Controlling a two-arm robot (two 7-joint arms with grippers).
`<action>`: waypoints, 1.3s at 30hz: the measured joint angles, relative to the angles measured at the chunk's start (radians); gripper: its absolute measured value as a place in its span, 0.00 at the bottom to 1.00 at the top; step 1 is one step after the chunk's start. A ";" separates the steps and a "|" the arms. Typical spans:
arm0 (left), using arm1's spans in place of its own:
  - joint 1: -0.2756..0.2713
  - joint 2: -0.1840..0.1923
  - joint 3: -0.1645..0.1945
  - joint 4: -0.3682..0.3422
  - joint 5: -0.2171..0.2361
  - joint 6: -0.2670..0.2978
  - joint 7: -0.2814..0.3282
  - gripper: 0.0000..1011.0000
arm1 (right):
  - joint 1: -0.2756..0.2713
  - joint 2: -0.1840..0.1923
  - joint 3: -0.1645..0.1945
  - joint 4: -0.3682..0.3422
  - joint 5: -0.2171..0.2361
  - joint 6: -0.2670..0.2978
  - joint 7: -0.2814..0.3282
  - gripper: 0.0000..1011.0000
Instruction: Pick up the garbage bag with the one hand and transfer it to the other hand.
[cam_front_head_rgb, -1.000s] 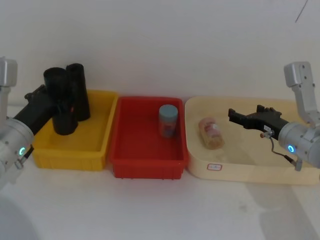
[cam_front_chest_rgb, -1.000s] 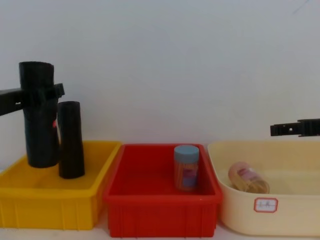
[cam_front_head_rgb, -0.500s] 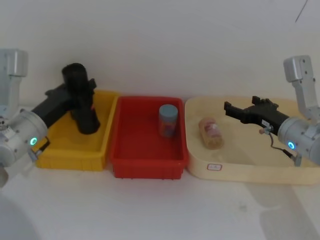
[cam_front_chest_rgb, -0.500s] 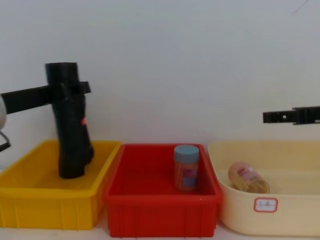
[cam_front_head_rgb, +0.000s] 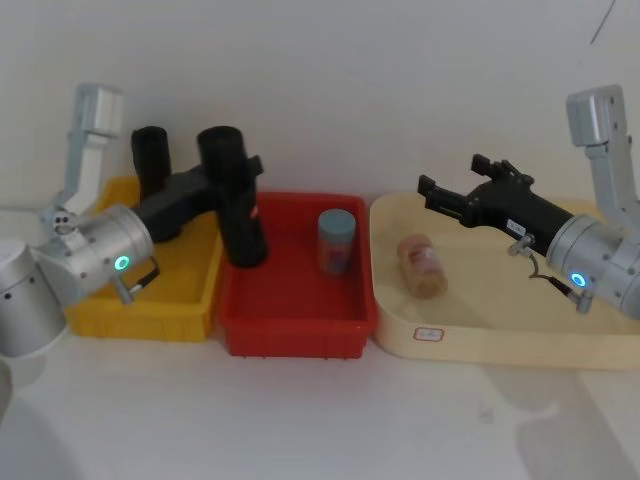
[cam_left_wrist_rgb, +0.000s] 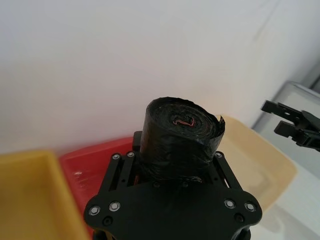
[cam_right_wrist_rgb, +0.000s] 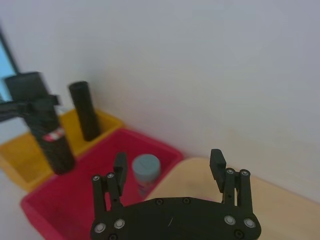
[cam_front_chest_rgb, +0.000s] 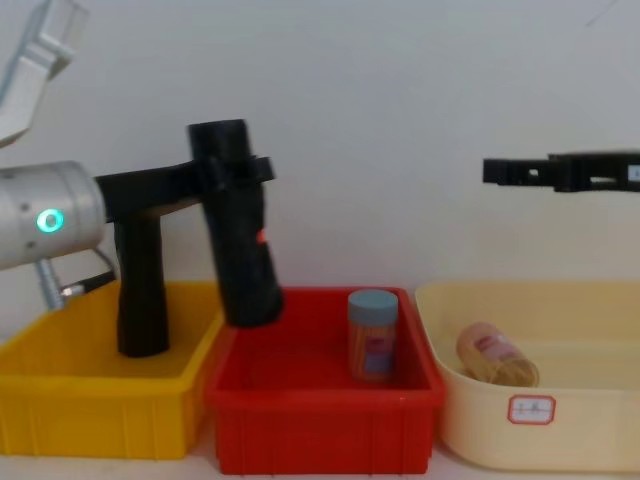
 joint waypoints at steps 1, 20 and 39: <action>-0.005 -0.002 0.004 0.005 -0.002 0.001 -0.008 0.49 | 0.000 0.003 -0.003 -0.003 0.004 -0.014 0.016 0.99; -0.232 -0.118 0.154 0.268 -0.016 -0.025 -0.227 0.49 | 0.030 0.008 -0.068 0.059 -0.016 -0.019 0.036 0.99; -0.356 -0.176 0.253 0.406 0.032 -0.095 -0.293 0.49 | 0.047 0.008 -0.117 0.105 -0.033 0.098 -0.006 0.99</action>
